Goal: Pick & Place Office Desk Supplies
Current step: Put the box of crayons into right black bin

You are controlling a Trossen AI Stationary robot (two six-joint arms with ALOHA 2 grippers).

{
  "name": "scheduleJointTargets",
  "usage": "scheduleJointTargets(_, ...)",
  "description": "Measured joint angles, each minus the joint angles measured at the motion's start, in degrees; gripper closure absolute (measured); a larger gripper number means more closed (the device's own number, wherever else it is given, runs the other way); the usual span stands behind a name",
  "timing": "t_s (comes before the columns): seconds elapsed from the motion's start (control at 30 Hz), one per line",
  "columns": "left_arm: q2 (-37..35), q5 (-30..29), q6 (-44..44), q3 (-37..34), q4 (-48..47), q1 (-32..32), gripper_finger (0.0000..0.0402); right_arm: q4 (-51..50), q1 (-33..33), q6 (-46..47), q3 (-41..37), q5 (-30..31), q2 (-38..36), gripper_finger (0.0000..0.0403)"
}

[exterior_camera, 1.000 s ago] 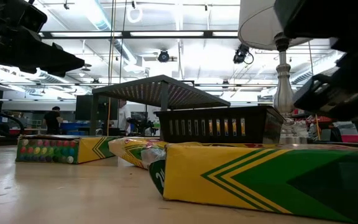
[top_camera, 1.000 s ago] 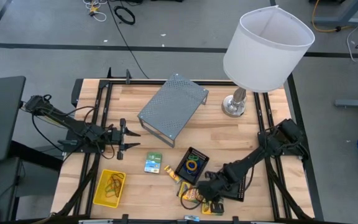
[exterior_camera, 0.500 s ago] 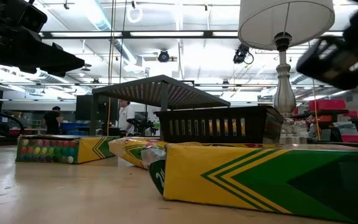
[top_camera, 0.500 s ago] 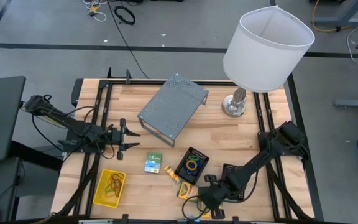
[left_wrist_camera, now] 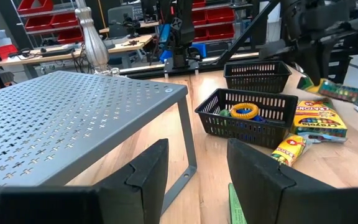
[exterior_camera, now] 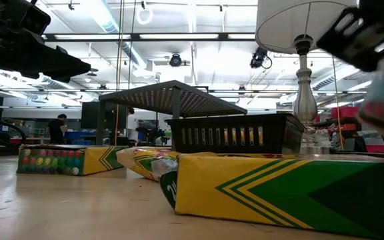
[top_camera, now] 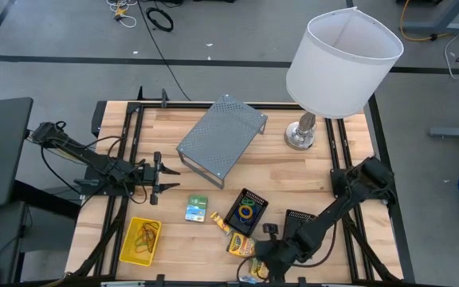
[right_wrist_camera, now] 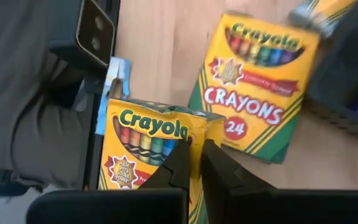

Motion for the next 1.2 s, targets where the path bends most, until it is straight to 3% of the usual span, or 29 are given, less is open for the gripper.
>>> scheduleJointTargets(0.33,0.00,0.02,-0.24,0.00,-0.02,-0.01,0.0232,-2.80,3.72,4.21,0.00,15.69,-5.63,0.0387)
scheduleJointTargets(0.53,0.00,0.02,-0.44,-0.01,-0.02,0.00,0.0232,-12.45,6.56,14.53,0.00,24.64,-7.66,0.0387)
scheduleJointTargets(0.8,0.00,0.02,-0.43,-0.02,-0.03,-0.02,0.0232,-25.54,8.83,26.83,0.00,26.29,-7.83,0.0387)
scheduleJointTargets(1.2,0.00,0.02,-1.09,-0.01,-0.02,-0.02,0.0232,-30.18,8.91,25.72,0.00,28.52,-14.11,0.0387)
